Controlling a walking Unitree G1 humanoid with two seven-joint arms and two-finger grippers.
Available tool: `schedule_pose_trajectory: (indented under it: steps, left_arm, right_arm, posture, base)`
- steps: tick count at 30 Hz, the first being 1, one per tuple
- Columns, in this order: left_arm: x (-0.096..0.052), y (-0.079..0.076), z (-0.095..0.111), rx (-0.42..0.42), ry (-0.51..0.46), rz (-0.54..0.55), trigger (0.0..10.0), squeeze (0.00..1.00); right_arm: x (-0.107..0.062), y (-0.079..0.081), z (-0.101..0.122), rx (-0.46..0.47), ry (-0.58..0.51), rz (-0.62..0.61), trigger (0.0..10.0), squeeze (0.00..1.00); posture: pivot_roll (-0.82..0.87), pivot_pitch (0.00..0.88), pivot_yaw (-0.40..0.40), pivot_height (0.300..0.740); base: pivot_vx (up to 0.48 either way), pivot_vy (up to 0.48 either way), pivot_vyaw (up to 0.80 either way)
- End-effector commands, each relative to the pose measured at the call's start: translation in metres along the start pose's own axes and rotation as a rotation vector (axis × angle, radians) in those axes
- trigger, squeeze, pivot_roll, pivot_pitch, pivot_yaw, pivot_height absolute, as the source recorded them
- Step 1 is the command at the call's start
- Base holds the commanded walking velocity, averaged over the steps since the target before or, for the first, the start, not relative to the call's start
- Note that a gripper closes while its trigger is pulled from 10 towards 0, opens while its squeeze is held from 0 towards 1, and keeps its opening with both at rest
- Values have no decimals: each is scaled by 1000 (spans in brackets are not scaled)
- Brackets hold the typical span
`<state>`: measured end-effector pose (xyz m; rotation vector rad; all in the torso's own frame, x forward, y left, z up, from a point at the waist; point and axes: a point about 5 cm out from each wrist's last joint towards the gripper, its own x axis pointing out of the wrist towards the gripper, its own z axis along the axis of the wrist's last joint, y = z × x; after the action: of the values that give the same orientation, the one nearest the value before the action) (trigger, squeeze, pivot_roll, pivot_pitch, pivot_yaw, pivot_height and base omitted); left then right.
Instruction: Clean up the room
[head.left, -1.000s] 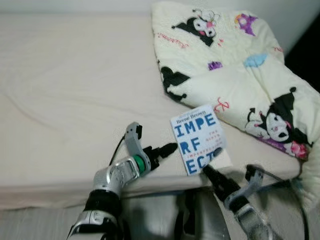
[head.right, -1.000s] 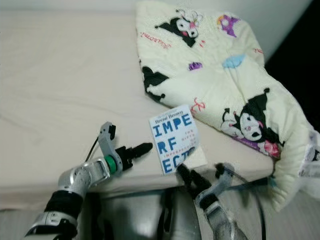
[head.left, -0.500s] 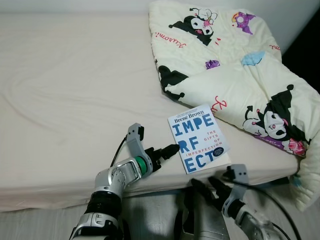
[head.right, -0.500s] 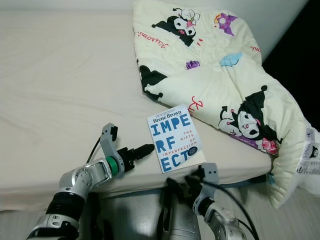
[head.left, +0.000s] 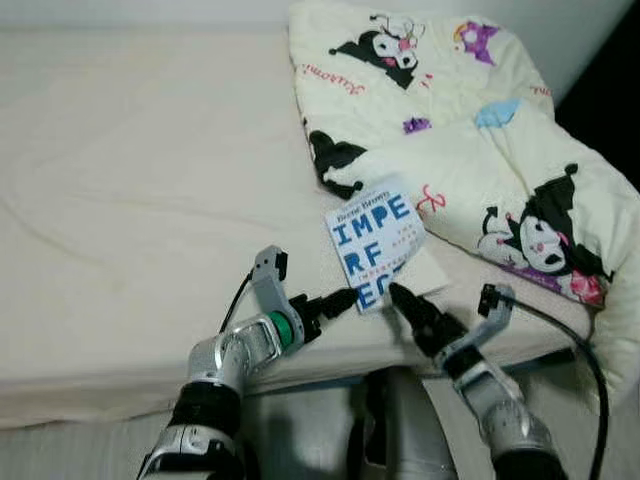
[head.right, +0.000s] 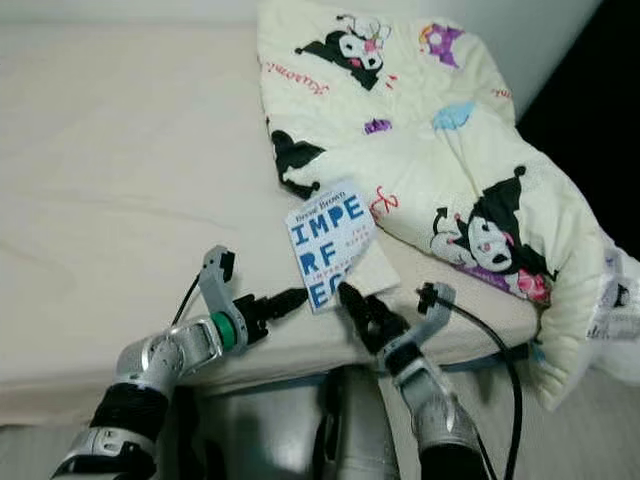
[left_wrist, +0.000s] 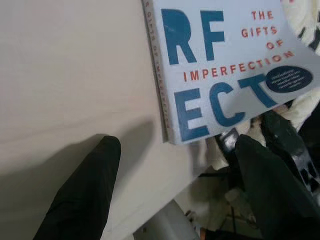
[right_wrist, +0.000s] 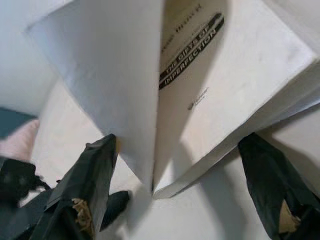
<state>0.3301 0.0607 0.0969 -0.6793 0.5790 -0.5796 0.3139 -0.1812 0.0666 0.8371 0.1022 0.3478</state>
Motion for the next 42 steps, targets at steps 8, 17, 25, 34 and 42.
schedule_pose_trajectory:
  steps: [8, 17, 25, 34, 42]
  left_arm:
    - [-2, 3, -4, -10, 12, 14, 10000, 0]
    - [-3, 4, -4, -9, 9, 20, 10000, 0]
    - [-2, 3, -8, -12, 16, 18, 10000, 0]
    - [-3, 3, -8, -11, 18, 21, 10000, 0]
    - [-4, 3, -11, -5, 27, 23, 10000, 0]
  right_arm:
    - [13, -6, -28, -136, 217, -131, 10000, 0]
    - [20, 2, -37, -449, 407, -34, 10000, 0]
    - [13, -4, -43, -633, 466, -2, 10000, 0]
    - [32, 6, -3, -512, 175, -50, 10000, 0]
    - [29, -1, 24, -138, -119, -97, 10000, 0]
  posture:
    - [-34, 223, 34, 587]
    - [-34, 223, 34, 587]
    - [-39, 225, 31, 587]
    - [-34, 229, 31, 587]
    - [-28, 230, 36, 587]
  base:
    - [0, 0, 0]
    - [0, 0, 0]
    - [0, 0, 0]
    - [0, 0, 0]
    - [0, 0, 0]
